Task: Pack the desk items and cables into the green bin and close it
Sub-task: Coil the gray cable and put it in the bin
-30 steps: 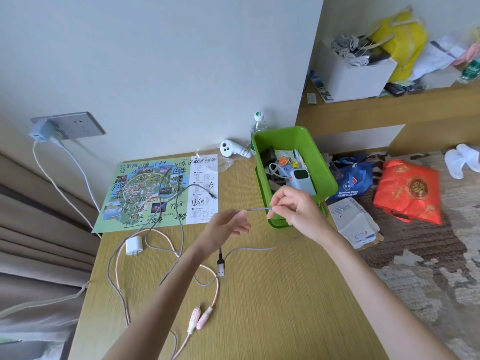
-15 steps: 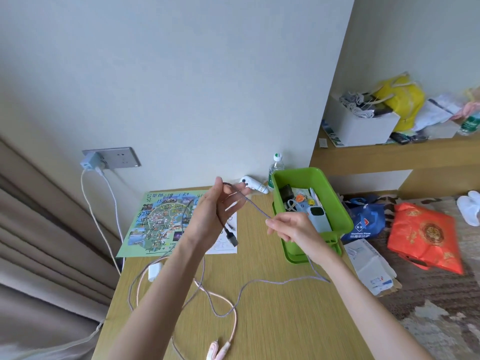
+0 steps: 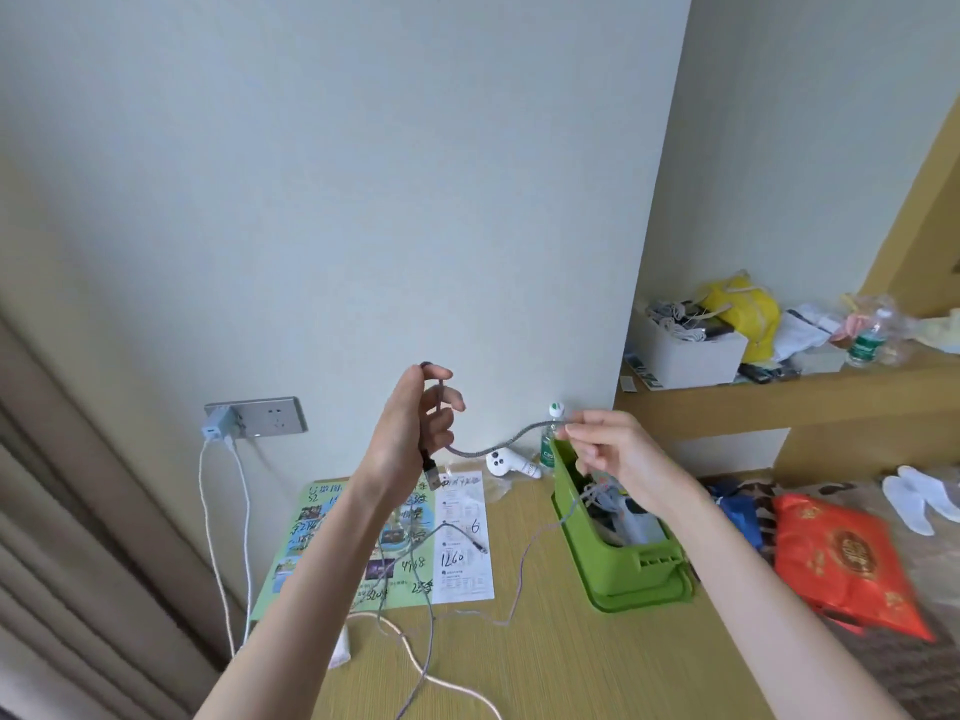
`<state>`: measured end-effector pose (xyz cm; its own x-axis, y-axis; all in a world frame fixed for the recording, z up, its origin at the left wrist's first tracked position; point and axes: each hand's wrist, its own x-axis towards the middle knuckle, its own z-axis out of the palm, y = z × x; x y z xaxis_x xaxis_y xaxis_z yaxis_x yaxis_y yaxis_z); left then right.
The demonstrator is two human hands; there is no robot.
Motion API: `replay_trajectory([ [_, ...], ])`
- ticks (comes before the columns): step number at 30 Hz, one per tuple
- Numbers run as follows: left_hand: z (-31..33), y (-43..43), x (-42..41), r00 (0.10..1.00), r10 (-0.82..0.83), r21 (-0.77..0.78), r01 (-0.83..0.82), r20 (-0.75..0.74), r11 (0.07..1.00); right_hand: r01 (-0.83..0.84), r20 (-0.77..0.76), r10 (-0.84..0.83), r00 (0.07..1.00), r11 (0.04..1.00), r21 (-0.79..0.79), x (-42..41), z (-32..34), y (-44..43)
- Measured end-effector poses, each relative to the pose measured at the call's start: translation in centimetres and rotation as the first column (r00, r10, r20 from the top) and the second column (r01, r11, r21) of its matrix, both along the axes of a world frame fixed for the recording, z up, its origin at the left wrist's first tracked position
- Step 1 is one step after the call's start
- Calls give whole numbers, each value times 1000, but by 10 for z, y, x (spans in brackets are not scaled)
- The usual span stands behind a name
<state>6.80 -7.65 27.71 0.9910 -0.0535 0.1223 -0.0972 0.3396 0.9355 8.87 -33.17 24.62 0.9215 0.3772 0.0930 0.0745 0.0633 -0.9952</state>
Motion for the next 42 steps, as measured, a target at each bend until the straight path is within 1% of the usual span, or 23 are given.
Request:
replay_trajectory([
  [3, 14, 6, -12, 995, -8, 229, -14, 96, 973, -14, 109, 28, 994, 992, -124, -3, 36, 10],
  [5, 25, 7, -21, 987, -35, 384, -27, 154, 923, 0, 196, 40, 980, 980, -201, -8, 59, 20],
  [6, 31, 7, -26, 983, -74, 441, -7, 168, 897, 11, 236, 42, 971, 975, -222, -11, 69, 27],
  [9, 47, 3, -40, 960, -232, 555, 107, 160, 825, 38, 328, 48, 944, 967, -250, -21, 92, 48],
  [11, 53, -1, -46, 946, -275, 619, 114, 172, 777, 42, 364, 59, 930, 964, -263, -26, 102, 59],
  [13, 56, -4, -49, 942, -283, 626, 114, 178, 771, 76, 396, 44, 917, 957, -281, -30, 106, 67],
  [15, 58, -4, -52, 947, -280, 598, 136, 155, 790, 146, 421, -11, 907, 946, -290, -32, 105, 72],
  [17, 57, -3, -52, 952, -267, 585, 131, 152, 800, 184, 390, -67, 918, 944, -272, -32, 100, 73],
  [19, 55, -1, -51, 954, -232, 578, 82, 190, 812, 176, 320, -89, 943, 951, -254, -33, 93, 70],
  [21, 53, 3, -48, 956, -158, 537, 1, 247, 844, 160, 272, -85, 959, 951, -264, -34, 82, 65],
  [24, 49, 6, -39, 948, -38, 472, -122, 316, 873, 117, 231, -64, 971, 968, -222, -38, 66, 61],
  [26, 44, 2, -34, 942, 8, 440, -165, 336, 883, 74, 233, -32, 972, 982, -175, -40, 59, 62],
  [28, 40, -5, -29, 952, 30, 365, -146, 304, 920, 41, 249, -4, 969, 988, -146, -41, 56, 67],
  [29, 38, -8, -26, 960, 21, 308, -110, 281, 945, 39, 259, -2, 966, 990, -137, -41, 55, 69],
  [31, 38, -13, -21, 974, -51, 150, 18, 222, 989, 52, 259, -20, 966, 992, -115, -40, 52, 74],
  [33, 39, -17, -17, 974, -142, -25, 148, 175, 989, 61, 239, -39, 970, 995, -85, -37, 48, 76],
  [35, 39, -19, -15, 968, -205, -127, 224, 145, 966, 54, 220, -36, 975, 996, -75, -33, 42, 76],
  [38, 37, -21, -8, 968, -216, -186, 236, 125, 954, 38, 194, -14, 981, 992, -122, -27, 32, 74],
  [40, 36, -18, -2, 974, -186, -213, 211, 129, 954, 45, 172, -10, 985, 978, -201, -24, 26, 68],
  [42, 35, -13, 4, 979, -163, -215, 187, 123, 959, 87, 149, -46, 988, 954, -286, -20, 21, 60],
])
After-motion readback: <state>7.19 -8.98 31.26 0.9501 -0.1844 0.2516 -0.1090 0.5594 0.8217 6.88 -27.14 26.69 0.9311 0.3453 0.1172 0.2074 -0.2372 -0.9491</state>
